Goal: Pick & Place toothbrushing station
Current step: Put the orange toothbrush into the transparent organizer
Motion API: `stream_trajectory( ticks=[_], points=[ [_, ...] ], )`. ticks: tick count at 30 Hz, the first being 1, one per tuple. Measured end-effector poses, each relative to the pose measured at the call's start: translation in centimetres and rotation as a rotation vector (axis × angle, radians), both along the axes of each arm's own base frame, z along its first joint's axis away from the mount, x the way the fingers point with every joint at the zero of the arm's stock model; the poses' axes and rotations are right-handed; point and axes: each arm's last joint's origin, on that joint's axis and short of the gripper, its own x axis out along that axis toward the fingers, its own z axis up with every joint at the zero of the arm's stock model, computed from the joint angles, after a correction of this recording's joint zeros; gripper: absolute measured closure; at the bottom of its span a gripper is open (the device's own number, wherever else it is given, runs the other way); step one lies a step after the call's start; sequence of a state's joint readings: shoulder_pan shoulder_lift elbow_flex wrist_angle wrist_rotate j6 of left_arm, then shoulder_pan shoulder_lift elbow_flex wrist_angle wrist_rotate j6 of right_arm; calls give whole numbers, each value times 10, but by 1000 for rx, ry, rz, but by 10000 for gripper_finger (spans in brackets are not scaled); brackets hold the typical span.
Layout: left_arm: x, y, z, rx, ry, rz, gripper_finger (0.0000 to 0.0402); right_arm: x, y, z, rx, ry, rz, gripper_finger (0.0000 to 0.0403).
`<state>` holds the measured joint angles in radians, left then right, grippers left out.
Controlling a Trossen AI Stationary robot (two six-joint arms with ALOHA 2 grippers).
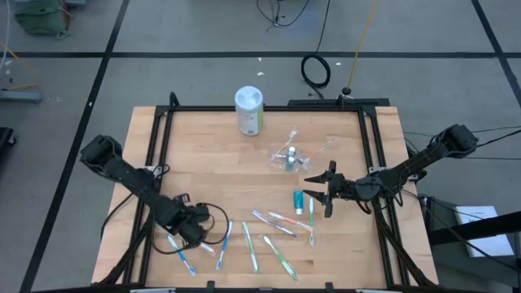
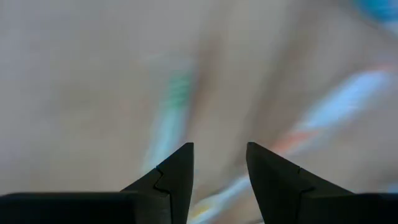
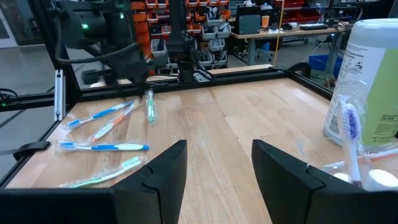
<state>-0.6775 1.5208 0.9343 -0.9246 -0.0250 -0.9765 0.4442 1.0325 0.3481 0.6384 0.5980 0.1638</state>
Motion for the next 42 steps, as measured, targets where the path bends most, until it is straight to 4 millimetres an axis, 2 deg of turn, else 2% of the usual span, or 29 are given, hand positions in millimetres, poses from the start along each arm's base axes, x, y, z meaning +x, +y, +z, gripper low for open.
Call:
stream_trajectory(
  ticks=[4, 9, 12, 16, 20, 25, 27, 30, 34, 37, 42],
  points=[
    [7, -15, -5, -136, -133, -197, 248, 0, 0, 0, 0, 0, 0, 232],
    [12, -24, -10, -140, -307, -401, 248, 0, 0, 0, 0, 0, 0, 232],
    [9, -22, -15, -127, -289, -416, 248, 0, 0, 0, 0, 0, 0, 232],
    [7, -23, -16, -174, -256, -338, 248, 0, 0, 0, 0, 0, 0, 232],
    [4, -25, -16, -268, -176, -88, 248, 0, 0, 0, 0, 0, 1, 232],
    [1, -26, -17, -372, 2, 475, 248, 0, 0, 0, 0, 0, 1, 232],
    [-3, -26, -18, -366, 50, 637, 248, 0, 0, 0, 0, 0, 1, 232],
    [-10, -24, -20, -275, 52, 788, 248, 0, 0, 0, 0, 0, 1, 232],
    [-24, -20, -22, -155, 106, 1077, 248, 0, 0, 0, 0, 0, 1, 232],
    [-32, -23, -22, -118, 141, 1251, 248, 0, 0, 0, 0, 1, 0, 232],
    [-27, -23, -22, -145, 74, 1308, 248, 0, 0, 0, -11, 3, 1, 232]
  ],
)
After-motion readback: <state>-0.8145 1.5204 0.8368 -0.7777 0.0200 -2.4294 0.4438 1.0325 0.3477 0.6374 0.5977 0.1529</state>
